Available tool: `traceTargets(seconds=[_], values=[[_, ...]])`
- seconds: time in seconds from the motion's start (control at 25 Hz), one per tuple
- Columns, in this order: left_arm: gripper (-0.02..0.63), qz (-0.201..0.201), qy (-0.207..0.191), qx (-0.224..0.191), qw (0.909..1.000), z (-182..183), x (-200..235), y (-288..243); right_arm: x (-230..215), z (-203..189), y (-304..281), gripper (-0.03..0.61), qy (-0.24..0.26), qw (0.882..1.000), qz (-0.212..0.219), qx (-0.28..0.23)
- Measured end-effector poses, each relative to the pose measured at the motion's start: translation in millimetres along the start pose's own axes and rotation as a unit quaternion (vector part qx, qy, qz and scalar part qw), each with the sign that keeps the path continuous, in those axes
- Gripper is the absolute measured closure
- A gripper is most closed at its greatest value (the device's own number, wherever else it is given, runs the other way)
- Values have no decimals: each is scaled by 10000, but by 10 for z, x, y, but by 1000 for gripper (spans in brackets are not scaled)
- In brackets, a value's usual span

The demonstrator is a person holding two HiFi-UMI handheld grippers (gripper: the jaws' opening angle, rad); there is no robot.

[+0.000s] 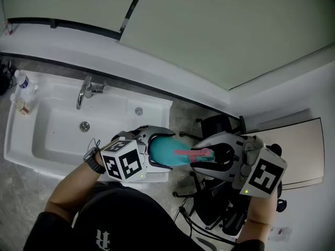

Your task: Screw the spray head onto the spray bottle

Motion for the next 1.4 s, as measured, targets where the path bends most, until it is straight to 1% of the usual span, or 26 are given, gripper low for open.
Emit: traceTargets(seconds=[0.08, 0.2, 0.28, 0.4, 0.48, 0.52, 0.6, 0.64, 0.72, 0.84, 0.92, 1.0, 1.08, 1.12, 1.2, 1.32, 1.4], values=[[187, 168, -128, 98, 9997, -11, 37, 11, -24, -21, -7, 446, -115, 9999, -78, -2], [187, 540, -358, 354, 9973, -52, 105, 4, -92, -73, -5, 446, -511, 9983, -256, 141], [187, 726, -428, 461, 9954, -72, 136, -1, -147, -87, -5, 445, -696, 9969, -320, 163], [187, 846, -388, 448, 9947, -56, 149, 4, -184, -120, 24, 443, -951, 9949, -311, 163], [187, 844, -397, 420, 9948, -37, 138, 3, -182, -142, 28, 425, -1082, 9937, -234, 159], [187, 823, -400, 420, 9949, -34, 128, -1, -179, -142, 29, 409, -1116, 9935, -174, 132], [187, 743, -357, 445, 9956, -42, 103, -12, -168, -125, 37, 405, -1121, 9937, -44, 82], [187, 674, -300, 447, 9963, -49, 89, -17, -156, -117, 40, 442, -1106, 9938, 6, 106], [187, 459, -132, 395, 9981, -58, 51, -23, -125, -110, 36, 445, -1014, 9945, 64, 246], [187, -20, 177, 212, 9996, -27, -32, -18, -45, -84, 45, 446, -625, 9969, 222, 427], [187, -335, 345, 132, 9988, -1, -81, -10, 3, -69, 56, 446, -404, 9974, 303, 518], [187, -560, 461, 106, 9973, 9, -106, -6, 26, -37, 40, 446, -101, 9976, 284, 628], [187, -698, 518, 130, 9961, -3, -121, -13, 37, 12, 14, 446, 271, 9968, 194, 727], [187, -756, 547, 148, 9955, -17, -129, -18, 47, 28, 18, 446, 383, 9961, 142, 780], [187, -796, 583, 156, 9950, -45, -136, -19, 56, 46, 52, 446, 415, 9959, 81, 796], [187, -666, 567, 128, 9961, -45, -105, 1, 18, 25, 51, 446, 207, 9971, 93, 723], [187, -555, 486, 132, 9972, -30, -82, -6, -9, 6, 32, 446, 51, 9977, 62, 680]])
Point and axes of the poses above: the fingertips, and each gripper's own axes: y backward along the fingers, x to its left, z out of its top, the point moved 4 cm from there along y, backward along the fingers, and after that the axes turned 13 degrees about z, right-handed, at the moved point
